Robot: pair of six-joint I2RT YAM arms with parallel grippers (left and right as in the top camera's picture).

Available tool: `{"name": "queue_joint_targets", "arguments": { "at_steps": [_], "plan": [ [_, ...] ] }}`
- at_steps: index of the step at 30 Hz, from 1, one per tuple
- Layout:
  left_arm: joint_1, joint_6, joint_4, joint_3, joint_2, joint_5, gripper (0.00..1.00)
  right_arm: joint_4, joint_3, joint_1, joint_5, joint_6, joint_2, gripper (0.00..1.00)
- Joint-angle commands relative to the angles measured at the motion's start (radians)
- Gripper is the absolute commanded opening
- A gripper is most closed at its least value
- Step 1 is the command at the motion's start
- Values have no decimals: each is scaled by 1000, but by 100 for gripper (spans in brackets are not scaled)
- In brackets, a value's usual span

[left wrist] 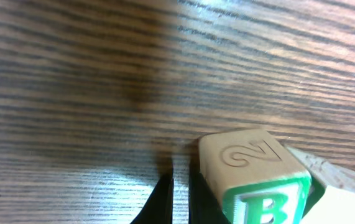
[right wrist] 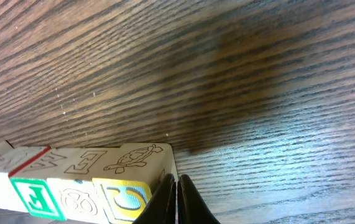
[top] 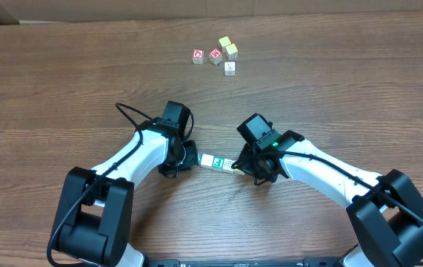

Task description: Flip 5 blocks

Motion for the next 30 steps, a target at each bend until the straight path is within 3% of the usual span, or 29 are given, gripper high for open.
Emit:
{"name": "queue_joint_targets", "arguments": {
  "at_steps": [1, 17, 30],
  "plan": [
    [-7, -17, 21, -8, 11, 1, 4, 7, -6, 6, -13, -4, 3, 6],
    [-5, 39, -30, 61, 11, -129, 4, 4, -6, 5, -8, -4, 3, 6],
    [-6, 19, 88, 82, 11, -162, 4, 3, -6, 5, -1, -5, 3, 7]
  ]
}}
